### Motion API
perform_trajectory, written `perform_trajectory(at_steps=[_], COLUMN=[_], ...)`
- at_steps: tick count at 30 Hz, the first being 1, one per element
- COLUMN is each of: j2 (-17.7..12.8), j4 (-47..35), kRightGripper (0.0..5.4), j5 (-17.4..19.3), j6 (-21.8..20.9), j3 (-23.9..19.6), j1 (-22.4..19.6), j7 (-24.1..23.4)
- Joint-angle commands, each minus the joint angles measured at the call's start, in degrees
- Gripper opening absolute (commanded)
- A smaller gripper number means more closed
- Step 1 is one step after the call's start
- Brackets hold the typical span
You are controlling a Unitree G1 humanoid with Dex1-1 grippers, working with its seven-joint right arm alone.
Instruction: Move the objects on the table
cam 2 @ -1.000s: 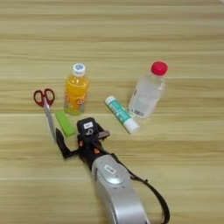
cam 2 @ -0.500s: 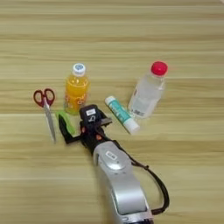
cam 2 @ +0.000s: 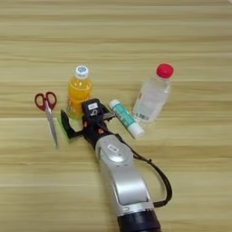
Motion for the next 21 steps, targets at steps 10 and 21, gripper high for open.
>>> perform_trajectory(at_steps=[10,21], j2=[0.93,1.63], j4=[3.44,8.04], kRightGripper=[5.39,5.39], j5=[0.08,0.02], j6=[-3.54,-5.47], j3=[-1.99,-3.07], j1=[-9.16,-12.71], j7=[-1.14,-2.18])
